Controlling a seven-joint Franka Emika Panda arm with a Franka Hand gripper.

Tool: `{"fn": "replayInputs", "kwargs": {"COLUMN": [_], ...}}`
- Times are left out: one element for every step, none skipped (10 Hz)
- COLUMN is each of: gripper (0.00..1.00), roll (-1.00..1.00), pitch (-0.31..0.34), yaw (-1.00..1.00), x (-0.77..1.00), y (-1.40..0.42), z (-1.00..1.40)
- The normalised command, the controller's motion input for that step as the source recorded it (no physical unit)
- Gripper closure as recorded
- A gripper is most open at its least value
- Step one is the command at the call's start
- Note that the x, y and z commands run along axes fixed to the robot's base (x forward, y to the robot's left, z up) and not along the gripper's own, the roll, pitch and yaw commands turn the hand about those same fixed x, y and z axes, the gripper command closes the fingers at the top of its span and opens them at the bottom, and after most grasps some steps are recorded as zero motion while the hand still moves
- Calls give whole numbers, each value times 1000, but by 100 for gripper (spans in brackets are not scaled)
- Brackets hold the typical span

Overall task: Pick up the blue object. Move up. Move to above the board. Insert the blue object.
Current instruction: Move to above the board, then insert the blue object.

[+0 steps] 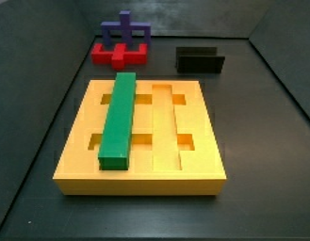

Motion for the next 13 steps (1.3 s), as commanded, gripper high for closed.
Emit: {"fn": "replayInputs", "kwargs": {"gripper": [100,100,100,100,100,100,100,100,100,100,100,100,100], "roll": [27,7,-3,0,-8,7,-133,-147,-154,-100,-34,3,50], "pitch": [9,15,21,42,58,92,-81,-99,-129,-183,-156,-57,-74], "yaw": [7,9,8,7,3,4,0,0,0,0,20,209,240], "x": [-252,-247,-239,-137,-82,-15,14,46,46,0,109,334,306], "y": [-1400,-1400,-1400,-941,-688,-280,0,0,0,-6,-117,-226,-249], "z": [174,182,193,155,129,63,-306,-471,-597,-649,-646,-617,-723]}}
